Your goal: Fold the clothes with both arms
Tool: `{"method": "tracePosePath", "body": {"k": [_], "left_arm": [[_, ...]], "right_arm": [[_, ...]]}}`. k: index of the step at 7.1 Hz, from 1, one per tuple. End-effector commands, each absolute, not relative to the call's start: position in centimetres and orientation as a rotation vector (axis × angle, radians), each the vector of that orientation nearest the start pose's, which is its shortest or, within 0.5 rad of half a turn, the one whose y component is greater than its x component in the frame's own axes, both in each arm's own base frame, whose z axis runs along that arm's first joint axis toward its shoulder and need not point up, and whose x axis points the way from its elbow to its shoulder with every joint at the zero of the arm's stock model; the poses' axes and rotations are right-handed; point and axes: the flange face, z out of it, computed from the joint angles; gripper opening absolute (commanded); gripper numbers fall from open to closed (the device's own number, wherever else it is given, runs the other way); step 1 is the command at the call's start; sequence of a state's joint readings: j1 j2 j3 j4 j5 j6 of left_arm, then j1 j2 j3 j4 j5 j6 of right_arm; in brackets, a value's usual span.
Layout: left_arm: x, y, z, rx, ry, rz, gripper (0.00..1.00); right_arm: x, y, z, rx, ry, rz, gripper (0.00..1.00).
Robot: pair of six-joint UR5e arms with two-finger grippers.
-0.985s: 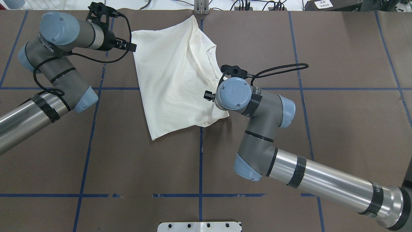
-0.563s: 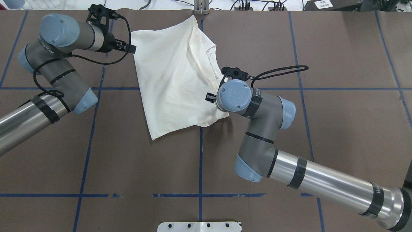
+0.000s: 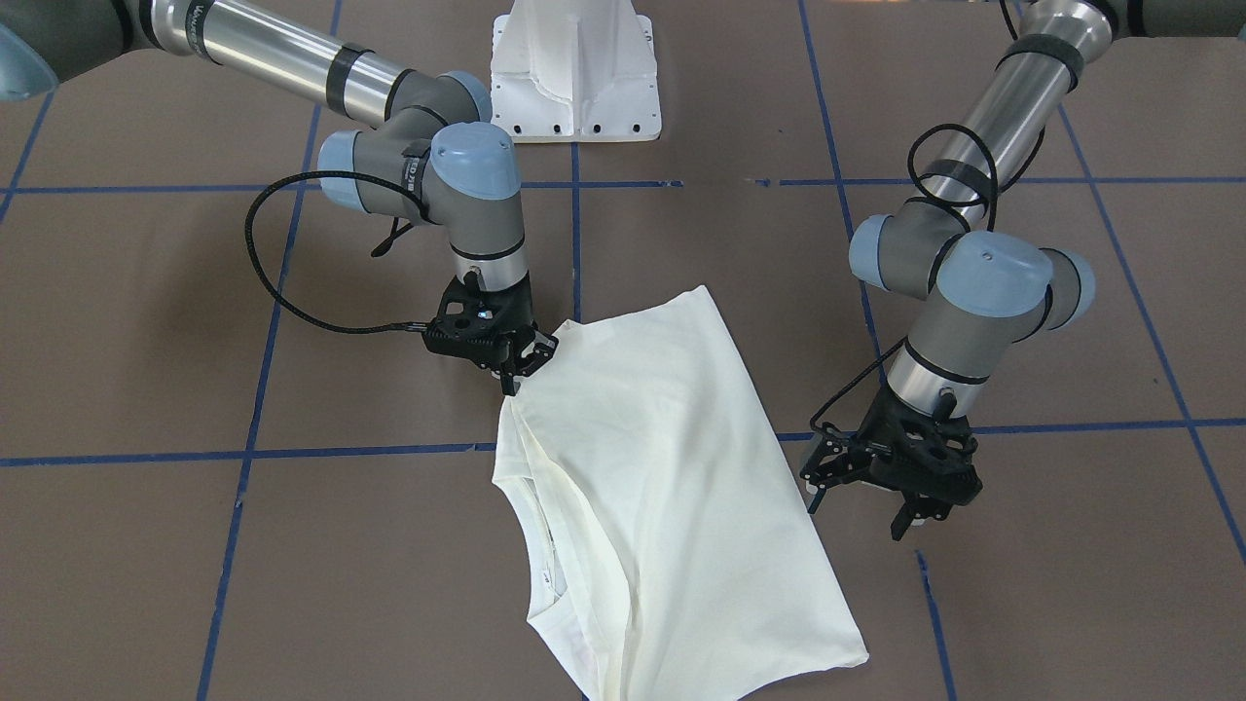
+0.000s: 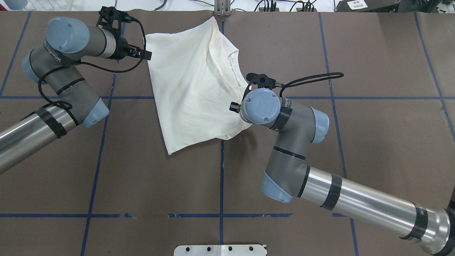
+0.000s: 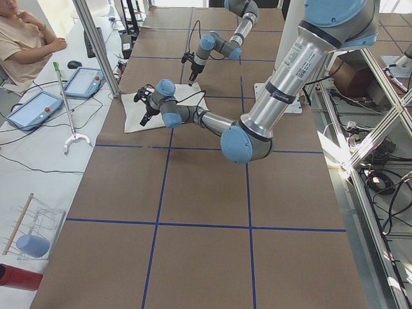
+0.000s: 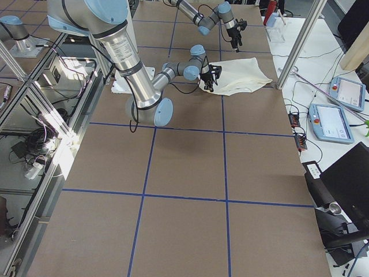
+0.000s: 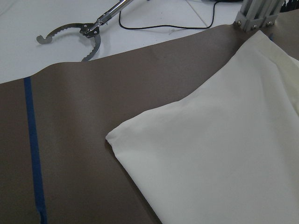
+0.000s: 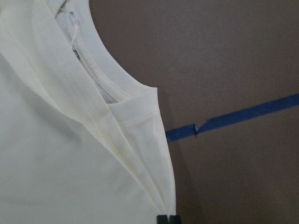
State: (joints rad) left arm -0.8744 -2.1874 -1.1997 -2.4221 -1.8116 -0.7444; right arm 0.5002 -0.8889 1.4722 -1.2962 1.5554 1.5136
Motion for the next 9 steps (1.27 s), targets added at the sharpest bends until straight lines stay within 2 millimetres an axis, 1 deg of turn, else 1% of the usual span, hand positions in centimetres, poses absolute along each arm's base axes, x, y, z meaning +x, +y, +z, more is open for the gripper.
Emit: {"method": "tracePosePath", "body": {"k": [1, 2, 3, 4, 6, 7, 8, 9], "left_arm": [[40.8, -64.6, 36.5, 0.673, 0.896, 0.087, 1.00], [41.1, -64.4, 36.5, 0.665, 0.902, 0.080, 1.00], [41.2, -64.4, 36.4, 0.665, 0.904, 0.080, 1.00], [41.5, -64.2, 36.4, 0.663, 0.905, 0.084, 1.00], [41.6, -63.7, 35.5, 0.671, 0.922, 0.082, 1.00], [41.5, -63.7, 35.3, 0.668, 0.929, 0.071, 1.00], [41.7, -63.2, 34.4, 0.672, 0.945, 0.072, 1.00], [41.5, -62.4, 34.6, 0.661, 0.960, 0.055, 1.00]], "right_arm": [[-55.7, -41.1, 27.6, 0.290, -0.868, 0.413, 0.00], [-54.5, -36.6, 28.0, 0.309, -0.895, 0.399, 0.00], [-53.2, -32.9, 29.3, 0.312, -0.905, 0.404, 0.00], [-52.1, -30.1, 30.1, 0.329, -0.907, 0.393, 0.00], [-51.2, -26.5, 31.5, 0.335, -0.905, 0.393, 0.00], [-50.9, -25.2, 31.7, 0.343, -0.909, 0.402, 0.01], [-50.8, -25.1, 31.3, 0.373, -0.914, 0.414, 0.99], [-49.8, -25.0, 29.9, 0.373, -0.946, 0.415, 1.00]]}}
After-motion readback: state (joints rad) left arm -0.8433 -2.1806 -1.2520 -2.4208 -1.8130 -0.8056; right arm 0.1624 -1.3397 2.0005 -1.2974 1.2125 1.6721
